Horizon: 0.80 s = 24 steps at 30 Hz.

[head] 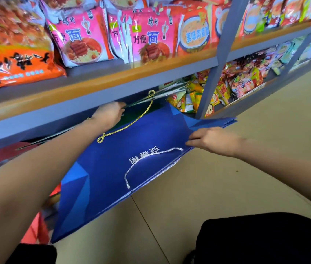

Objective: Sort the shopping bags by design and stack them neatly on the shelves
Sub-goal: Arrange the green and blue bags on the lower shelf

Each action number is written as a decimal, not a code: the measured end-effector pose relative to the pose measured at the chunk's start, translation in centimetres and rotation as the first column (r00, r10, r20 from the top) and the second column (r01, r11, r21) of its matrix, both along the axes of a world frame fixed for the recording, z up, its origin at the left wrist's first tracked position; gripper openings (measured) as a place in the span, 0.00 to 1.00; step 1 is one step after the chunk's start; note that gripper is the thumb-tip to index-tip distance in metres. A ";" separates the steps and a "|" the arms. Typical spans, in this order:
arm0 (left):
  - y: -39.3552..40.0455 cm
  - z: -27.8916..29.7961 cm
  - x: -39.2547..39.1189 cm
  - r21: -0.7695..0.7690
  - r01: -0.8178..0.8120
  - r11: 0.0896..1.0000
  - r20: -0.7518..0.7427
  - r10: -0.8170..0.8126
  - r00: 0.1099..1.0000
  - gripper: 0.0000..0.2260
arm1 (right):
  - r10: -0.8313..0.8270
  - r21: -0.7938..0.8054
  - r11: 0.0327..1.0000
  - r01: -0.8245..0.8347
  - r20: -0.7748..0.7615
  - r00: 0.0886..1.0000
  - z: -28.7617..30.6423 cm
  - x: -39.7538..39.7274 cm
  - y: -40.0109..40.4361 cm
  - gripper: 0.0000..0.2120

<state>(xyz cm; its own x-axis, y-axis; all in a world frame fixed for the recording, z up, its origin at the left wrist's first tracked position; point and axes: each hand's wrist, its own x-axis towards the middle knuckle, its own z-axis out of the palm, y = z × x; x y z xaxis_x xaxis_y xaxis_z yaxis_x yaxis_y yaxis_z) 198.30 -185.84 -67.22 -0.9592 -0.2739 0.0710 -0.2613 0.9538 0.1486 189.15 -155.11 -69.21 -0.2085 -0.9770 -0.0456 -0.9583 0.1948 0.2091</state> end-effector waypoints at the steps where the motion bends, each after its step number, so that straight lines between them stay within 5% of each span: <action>1: 0.0 -0.2 0.3 -0.019 0.009 1.000 0.011 -0.009 1.000 0.15 | -0.047 0.028 0.998 0.047 -0.015 0.999 -0.4 -0.2 -1.0 0.24; 8: 1.2 -0.4 2.8 -0.016 0.056 0.998 -0.035 -0.056 0.998 0.15 | -0.216 0.138 0.961 0.238 -0.160 0.963 -1.1 0.5 -5.5 0.28; 14: 0.1 1.4 1.5 0.039 0.037 0.999 -0.051 -0.035 0.998 0.15 | 0.012 -0.023 1.000 -0.018 -0.236 0.972 -2.5 -0.5 -1.4 0.29; 21: 1.5 1.3 -0.9 -0.063 -0.058 0.996 -0.041 0.056 0.998 0.16 | 0.033 -0.048 0.998 -0.038 -0.101 0.994 -0.4 -0.9 2.9 0.20; 24: 1.9 1.3 -0.7 0.039 -0.051 0.998 -0.031 0.052 0.998 0.17 | -0.019 0.002 1.000 0.020 -0.134 0.991 0.7 -0.4 2.2 0.19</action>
